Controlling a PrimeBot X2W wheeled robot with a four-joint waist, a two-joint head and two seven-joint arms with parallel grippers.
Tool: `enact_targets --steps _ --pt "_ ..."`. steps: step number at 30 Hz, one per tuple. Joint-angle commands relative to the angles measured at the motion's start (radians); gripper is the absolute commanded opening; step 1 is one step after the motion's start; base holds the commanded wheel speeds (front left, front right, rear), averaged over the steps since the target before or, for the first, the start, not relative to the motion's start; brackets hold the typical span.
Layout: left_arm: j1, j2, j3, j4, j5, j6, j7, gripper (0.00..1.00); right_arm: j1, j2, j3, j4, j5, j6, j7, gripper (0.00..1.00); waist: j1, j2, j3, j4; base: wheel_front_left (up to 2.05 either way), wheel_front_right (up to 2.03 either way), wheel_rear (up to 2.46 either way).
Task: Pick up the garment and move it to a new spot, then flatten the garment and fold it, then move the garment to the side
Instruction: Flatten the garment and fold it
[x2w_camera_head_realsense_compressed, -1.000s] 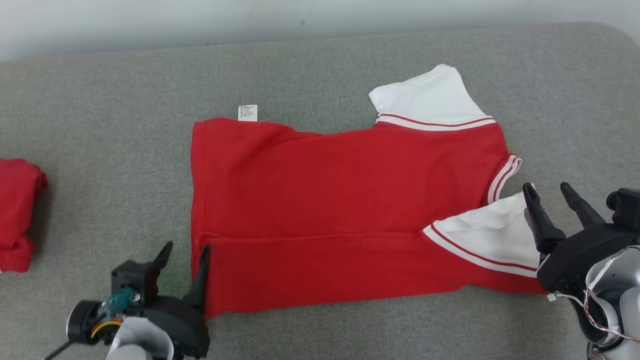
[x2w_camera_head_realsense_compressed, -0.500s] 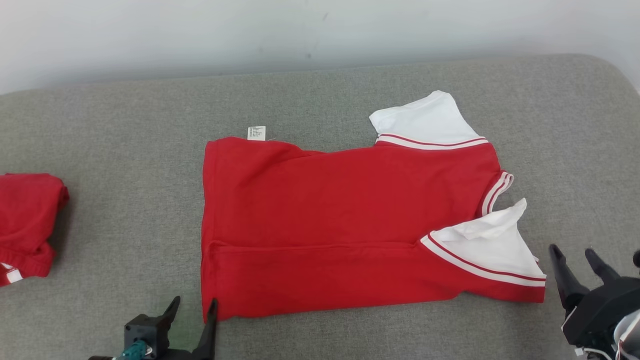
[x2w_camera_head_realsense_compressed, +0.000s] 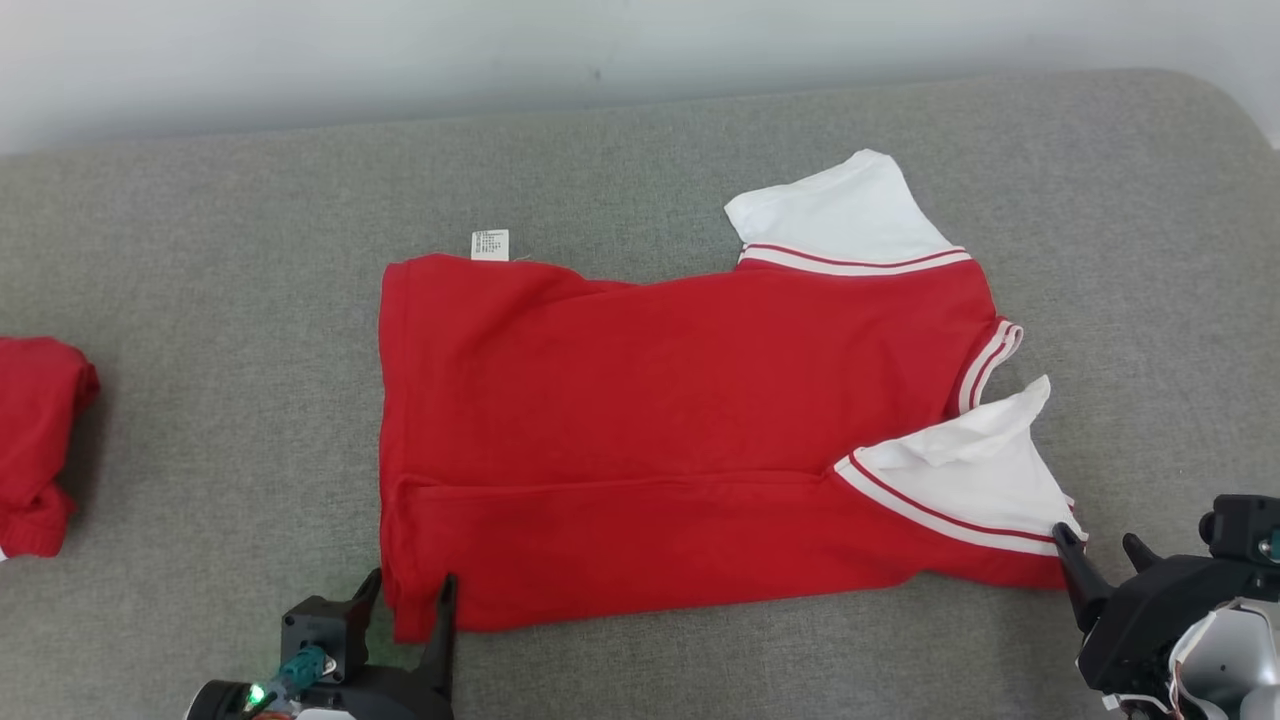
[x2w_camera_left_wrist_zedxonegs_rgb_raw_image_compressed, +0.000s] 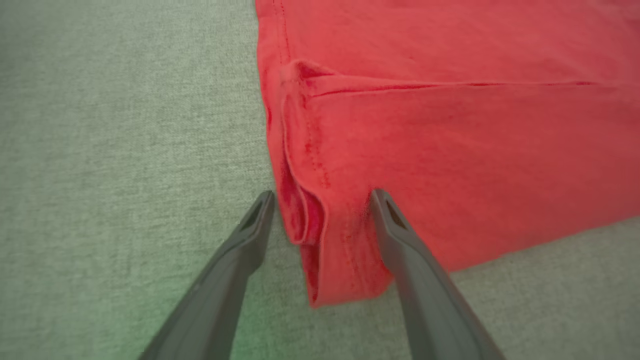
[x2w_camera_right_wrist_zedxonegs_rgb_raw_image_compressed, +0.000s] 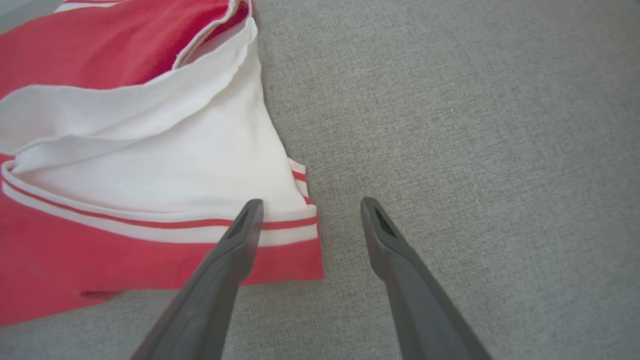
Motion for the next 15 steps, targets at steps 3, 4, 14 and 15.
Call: enact_targets --steps 3,4,14,15 --pt "-0.006 -0.006 -0.010 0.012 0.004 0.000 0.018 1.00 -0.019 0.000 -0.002 0.036 -0.013 -0.003 0.010 1.00 0.0001 0.0000 0.010 0.010 0.00 0.00 0.00" --pt "-0.006 -0.008 -0.012 0.016 0.000 -0.002 0.025 1.00 -0.023 0.000 -0.002 0.047 -0.014 -0.003 0.015 1.00 0.0001 0.0000 0.012 0.013 0.00 0.00 0.00" --pt "-0.006 -0.024 -0.045 0.042 -0.027 -0.033 0.078 0.32 -0.024 0.016 0.026 0.115 0.028 -0.002 0.092 0.67 0.0001 0.0000 0.015 0.028 0.00 0.00 0.00" --pt "-0.006 -0.024 -0.046 0.045 -0.029 -0.036 0.080 0.00 -0.025 0.015 0.033 0.115 0.034 -0.001 0.098 0.39 0.0001 0.0000 0.014 0.028 0.00 0.00 0.00"
